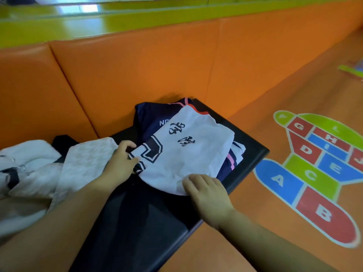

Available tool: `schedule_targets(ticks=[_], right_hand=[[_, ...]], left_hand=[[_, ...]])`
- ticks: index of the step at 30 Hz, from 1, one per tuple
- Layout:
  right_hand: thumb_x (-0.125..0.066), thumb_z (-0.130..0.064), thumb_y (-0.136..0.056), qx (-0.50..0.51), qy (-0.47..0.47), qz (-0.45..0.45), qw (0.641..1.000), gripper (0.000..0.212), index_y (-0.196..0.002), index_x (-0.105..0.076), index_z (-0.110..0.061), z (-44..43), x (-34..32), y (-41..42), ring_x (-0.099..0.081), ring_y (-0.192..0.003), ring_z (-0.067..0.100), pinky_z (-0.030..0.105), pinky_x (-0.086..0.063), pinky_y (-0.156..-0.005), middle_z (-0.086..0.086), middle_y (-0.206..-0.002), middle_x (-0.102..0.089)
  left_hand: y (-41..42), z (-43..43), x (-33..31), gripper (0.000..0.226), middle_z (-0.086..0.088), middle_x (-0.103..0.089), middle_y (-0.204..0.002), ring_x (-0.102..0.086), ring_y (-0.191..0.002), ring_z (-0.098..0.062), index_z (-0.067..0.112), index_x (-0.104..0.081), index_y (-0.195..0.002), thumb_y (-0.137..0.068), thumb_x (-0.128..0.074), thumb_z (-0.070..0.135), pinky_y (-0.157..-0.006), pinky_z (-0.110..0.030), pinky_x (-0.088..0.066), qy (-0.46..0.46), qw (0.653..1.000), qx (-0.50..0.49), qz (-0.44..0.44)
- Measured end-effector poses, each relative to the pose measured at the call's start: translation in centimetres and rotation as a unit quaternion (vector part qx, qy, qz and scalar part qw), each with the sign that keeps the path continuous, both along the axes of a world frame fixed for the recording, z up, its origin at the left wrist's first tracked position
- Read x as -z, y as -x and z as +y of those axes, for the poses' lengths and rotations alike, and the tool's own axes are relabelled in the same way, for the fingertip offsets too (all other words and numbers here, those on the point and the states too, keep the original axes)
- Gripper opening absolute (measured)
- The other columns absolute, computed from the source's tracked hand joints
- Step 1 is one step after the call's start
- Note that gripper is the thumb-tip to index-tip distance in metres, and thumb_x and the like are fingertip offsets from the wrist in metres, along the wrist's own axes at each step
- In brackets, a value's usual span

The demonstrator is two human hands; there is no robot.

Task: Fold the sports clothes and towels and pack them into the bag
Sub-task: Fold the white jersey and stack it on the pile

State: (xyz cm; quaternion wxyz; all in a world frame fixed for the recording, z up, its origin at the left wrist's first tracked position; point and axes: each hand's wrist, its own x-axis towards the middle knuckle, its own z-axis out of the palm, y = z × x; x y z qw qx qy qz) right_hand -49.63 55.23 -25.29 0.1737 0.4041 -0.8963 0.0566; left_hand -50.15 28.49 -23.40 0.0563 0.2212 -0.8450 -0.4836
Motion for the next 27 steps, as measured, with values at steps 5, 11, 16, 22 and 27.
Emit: schedule_targets(ticks=[5, 11, 16, 22, 27], right_hand=[[-0.066, 0.006, -0.052, 0.057, 0.020, -0.104, 0.993, 0.064, -0.106, -0.046, -0.022, 1.0, -4.2, 0.6, -0.053, -0.069, 0.028, 0.034, -0.045, -0.046, 0.000, -0.086, -0.059], [-0.060, 0.016, -0.054, 0.006, 0.051, -0.098, 0.994, 0.061, -0.092, -0.041, -0.028, 2.9, -8.8, 3.6, -0.050, -0.077, 0.025, 0.024, -0.030, -0.043, 0.006, -0.100, -0.058], [-0.053, 0.010, -0.060, -0.039, 0.019, -0.092, 0.995, 0.042, -0.086, -0.064, -0.021, 4.5, -11.0, 6.1, -0.060, -0.080, 0.030, 0.024, -0.033, -0.050, 0.007, -0.107, -0.064], [-0.041, -0.008, -0.074, 0.025, 0.154, -0.135, 0.978, 0.040, -0.100, -0.070, -0.014, 4.0, -11.8, 7.1, -0.059, -0.095, 0.023, 0.029, -0.045, -0.066, 0.001, -0.107, -0.065], [-0.065, -0.032, -0.076, 0.162, 0.167, -0.177, 0.956, 0.015, -0.079, -0.056, -0.020, 2.6, -13.0, 8.0, -0.052, -0.071, 0.019, 0.027, -0.038, -0.055, -0.006, -0.077, -0.054]], left_hand=[[-0.3, 0.6, -4.2, 0.014, -0.001, -0.048, -0.066, -0.055, -0.061, -0.014, 0.013, -0.063, -0.090, -0.093, -0.054, 0.003, -0.056, -0.021, -0.056, -0.095, 0.995, 0.007, 0.027], [1.5, 1.7, -7.9, 0.023, 0.004, -0.053, -0.101, -0.055, -0.088, -0.014, -0.004, -0.067, -0.098, -0.094, -0.045, -0.009, -0.054, -0.012, -0.050, -0.101, 0.991, 0.042, 0.074], [2.2, 0.9, -8.5, 0.027, 0.003, -0.053, -0.125, -0.054, -0.105, -0.012, 0.003, -0.068, -0.104, -0.085, -0.056, -0.013, -0.071, -0.004, -0.046, -0.029, 0.987, 0.137, 0.075], [2.8, 1.4, -9.6, 0.040, 0.007, -0.058, -0.097, -0.061, -0.083, -0.012, 0.026, -0.065, -0.086, -0.061, -0.087, 0.005, -0.075, -0.024, -0.052, 0.119, 0.973, 0.192, 0.049], [4.3, 2.8, -11.5, 0.015, 0.001, -0.058, -0.082, -0.051, -0.073, -0.018, 0.012, -0.064, -0.083, -0.077, -0.076, 0.018, -0.064, -0.027, -0.038, 0.231, 0.952, 0.154, 0.127]])
